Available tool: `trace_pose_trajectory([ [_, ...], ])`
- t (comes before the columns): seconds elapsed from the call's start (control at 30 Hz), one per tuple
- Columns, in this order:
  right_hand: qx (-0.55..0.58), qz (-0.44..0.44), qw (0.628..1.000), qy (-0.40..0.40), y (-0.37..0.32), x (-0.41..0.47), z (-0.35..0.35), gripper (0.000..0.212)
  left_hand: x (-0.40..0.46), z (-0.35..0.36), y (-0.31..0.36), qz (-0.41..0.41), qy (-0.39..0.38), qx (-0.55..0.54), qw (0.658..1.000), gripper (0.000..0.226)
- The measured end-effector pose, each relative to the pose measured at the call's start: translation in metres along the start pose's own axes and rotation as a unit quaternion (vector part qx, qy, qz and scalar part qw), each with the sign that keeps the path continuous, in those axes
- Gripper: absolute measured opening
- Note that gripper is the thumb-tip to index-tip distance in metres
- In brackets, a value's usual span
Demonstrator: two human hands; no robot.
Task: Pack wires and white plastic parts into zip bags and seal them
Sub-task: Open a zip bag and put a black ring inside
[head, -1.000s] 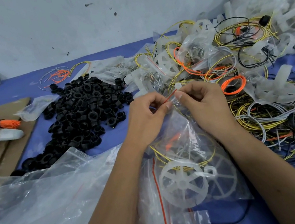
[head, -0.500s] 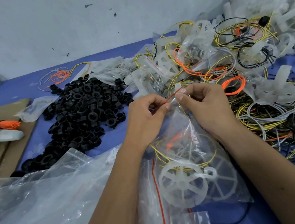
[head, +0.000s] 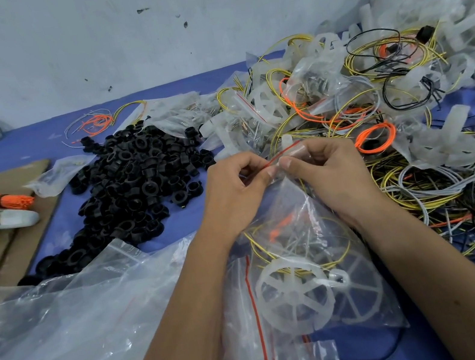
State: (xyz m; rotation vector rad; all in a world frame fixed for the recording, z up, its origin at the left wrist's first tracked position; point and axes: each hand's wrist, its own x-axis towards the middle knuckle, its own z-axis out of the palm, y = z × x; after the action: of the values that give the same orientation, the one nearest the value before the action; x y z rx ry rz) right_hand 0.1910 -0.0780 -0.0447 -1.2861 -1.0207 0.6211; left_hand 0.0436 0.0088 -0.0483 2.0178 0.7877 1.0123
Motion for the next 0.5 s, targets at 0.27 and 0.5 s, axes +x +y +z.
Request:
trace_pose_trajectory([
  [0.27, -0.017, 0.028, 0.999, -0.019, -0.0024, -0.0023, 0.0002, 0.007, -0.0014, -0.0020, 0.0019, 0.002, 0.021, -0.011, 1.000, 0.013],
  [0.5, -0.035, 0.046, 0.998, 0.011, 0.0006, -0.0008, -0.0073, 0.010, -0.0009, -0.0041, -0.0032, -0.005, 0.009, 0.015, 1.000, 0.014],
])
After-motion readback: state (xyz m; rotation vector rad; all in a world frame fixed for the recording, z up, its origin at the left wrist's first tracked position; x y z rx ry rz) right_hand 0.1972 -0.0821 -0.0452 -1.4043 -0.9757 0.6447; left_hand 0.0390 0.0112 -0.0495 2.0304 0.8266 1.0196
